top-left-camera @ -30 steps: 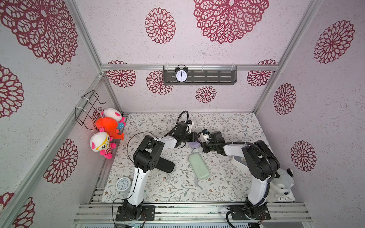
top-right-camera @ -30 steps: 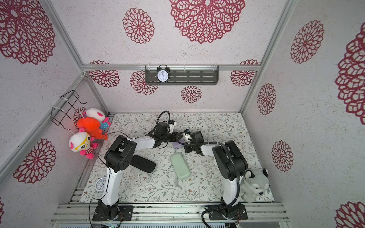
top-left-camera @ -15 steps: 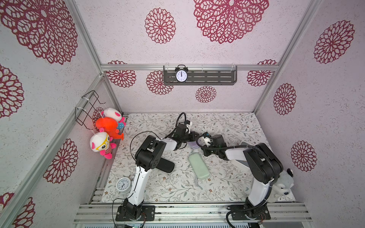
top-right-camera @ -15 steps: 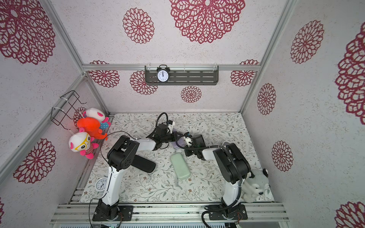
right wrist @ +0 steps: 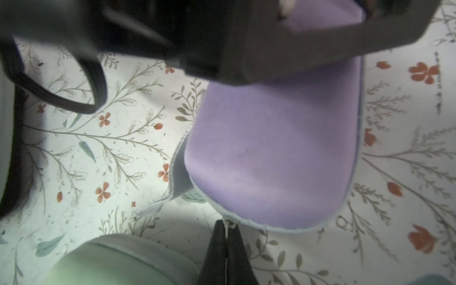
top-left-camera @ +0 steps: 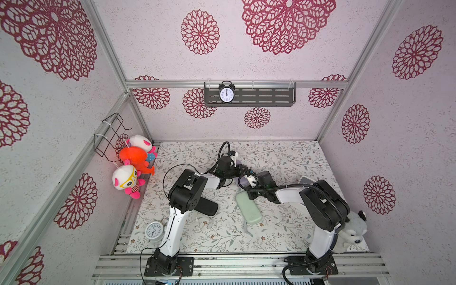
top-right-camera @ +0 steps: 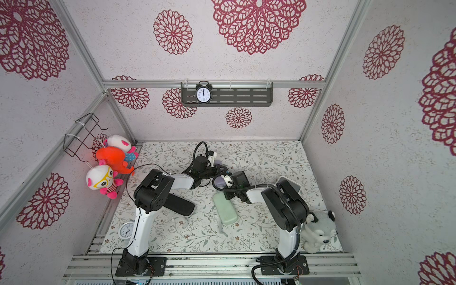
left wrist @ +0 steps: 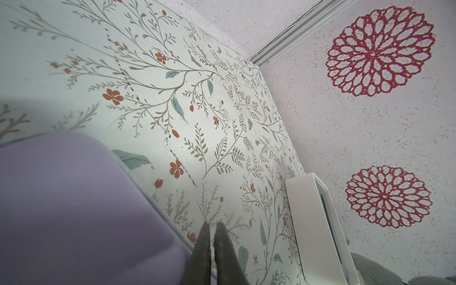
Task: Put umbrellas into zippered umbrella sleeves
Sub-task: Zip the zipper on the umbrella sleeve.
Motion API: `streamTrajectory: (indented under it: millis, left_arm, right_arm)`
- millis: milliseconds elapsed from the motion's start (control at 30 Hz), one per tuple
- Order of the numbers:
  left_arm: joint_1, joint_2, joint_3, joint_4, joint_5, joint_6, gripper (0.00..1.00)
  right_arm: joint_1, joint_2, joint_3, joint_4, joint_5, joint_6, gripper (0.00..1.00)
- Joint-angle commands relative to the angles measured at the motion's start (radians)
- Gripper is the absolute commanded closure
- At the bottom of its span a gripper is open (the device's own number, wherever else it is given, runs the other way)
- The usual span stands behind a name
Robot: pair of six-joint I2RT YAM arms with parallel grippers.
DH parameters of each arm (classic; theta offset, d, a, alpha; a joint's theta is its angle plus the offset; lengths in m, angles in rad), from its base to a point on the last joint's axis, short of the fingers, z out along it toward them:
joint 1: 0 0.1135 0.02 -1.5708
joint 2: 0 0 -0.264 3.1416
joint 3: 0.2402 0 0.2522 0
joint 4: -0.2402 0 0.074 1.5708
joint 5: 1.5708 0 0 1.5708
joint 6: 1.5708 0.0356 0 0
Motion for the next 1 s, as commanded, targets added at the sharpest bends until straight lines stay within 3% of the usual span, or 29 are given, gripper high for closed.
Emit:
streamTrajectory:
  millis: [0,300,467,533,700,967]
  left_arm:
    - [0.006,0.085,-0.038,-0.103,-0.050,-0.013,0.90]
    - [0.001,0.068,-0.060,-0.057,-0.084,-0.068,0.95]
    - [-0.011,0.086,-0.038,-0.025,-0.071,-0.107,0.96]
    - [-0.010,0.067,-0.043,-0.039,-0.071,-0.089,0.87]
    - [-0.019,-0.004,-0.060,-0.044,-0.066,-0.033,0.48]
    - [-0.008,-0.031,0.022,-0.145,-0.050,0.034,0.44]
  right_arm:
    - [0.034,0.016,0.055,0.082,-0.084,0.034,1.00]
    - [-0.025,0.034,0.034,0.188,-0.052,0.143,1.00]
    - [0.009,0.047,0.056,0.228,-0.037,0.175,1.00]
    - [-0.003,0.021,0.034,0.187,-0.003,0.171,1.00]
    - [-0.078,-0.022,-0.021,0.164,-0.009,0.143,1.00]
    - [-0.142,-0.015,0.003,0.104,0.017,0.077,1.00]
